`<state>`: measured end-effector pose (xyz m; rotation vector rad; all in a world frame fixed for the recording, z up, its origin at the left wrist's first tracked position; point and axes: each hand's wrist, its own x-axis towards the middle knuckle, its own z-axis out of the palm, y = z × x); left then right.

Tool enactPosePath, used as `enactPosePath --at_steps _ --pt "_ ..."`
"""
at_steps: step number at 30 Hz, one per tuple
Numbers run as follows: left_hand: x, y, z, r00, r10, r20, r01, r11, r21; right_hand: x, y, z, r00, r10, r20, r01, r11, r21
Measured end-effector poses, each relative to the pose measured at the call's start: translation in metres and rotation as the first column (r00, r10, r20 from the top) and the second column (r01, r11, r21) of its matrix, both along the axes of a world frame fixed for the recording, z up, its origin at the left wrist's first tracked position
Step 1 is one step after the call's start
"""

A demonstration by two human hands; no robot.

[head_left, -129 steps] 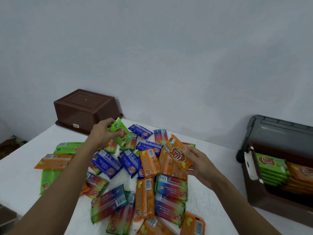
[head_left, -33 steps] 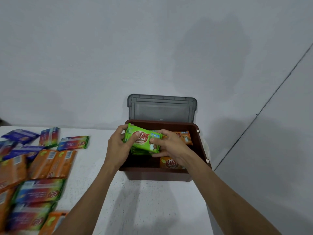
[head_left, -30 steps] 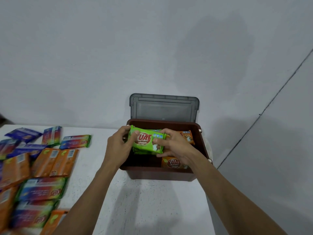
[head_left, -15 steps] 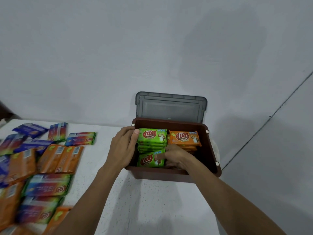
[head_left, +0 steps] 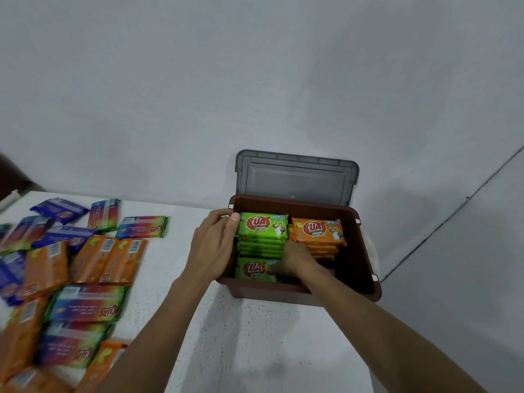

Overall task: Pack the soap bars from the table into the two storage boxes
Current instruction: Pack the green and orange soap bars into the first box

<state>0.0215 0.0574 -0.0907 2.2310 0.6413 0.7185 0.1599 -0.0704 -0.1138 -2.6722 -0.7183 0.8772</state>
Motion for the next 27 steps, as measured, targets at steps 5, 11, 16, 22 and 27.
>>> enactPosePath --at_steps 5,11,16,22,27 --pt "-0.002 0.0 -0.001 1.0 0.007 0.024 -0.006 0.999 -0.042 -0.002 -0.003 0.006 0.999 0.035 -0.004 -0.034 0.999 0.02" --pt "-0.021 0.007 -0.001 0.994 -0.107 0.013 0.108 0.99 -0.091 -0.014 -0.017 0.054 0.98 -0.049 -0.193 0.087 0.977 0.192" --pt "-0.073 0.029 -0.005 0.999 -0.012 0.049 0.018 0.991 -0.132 -0.046 -0.005 0.098 0.966 0.0 -0.259 0.102 0.919 0.38" --pt "-0.15 0.073 -0.012 0.996 0.047 0.08 -0.02 0.952 -0.305 -0.113 0.046 0.112 0.977 0.083 -0.198 0.031 0.856 0.516" --pt "-0.223 0.118 -0.02 0.987 0.159 0.032 -0.148 0.962 -0.228 -0.172 0.102 0.097 0.981 0.107 -0.163 -0.008 0.858 0.514"
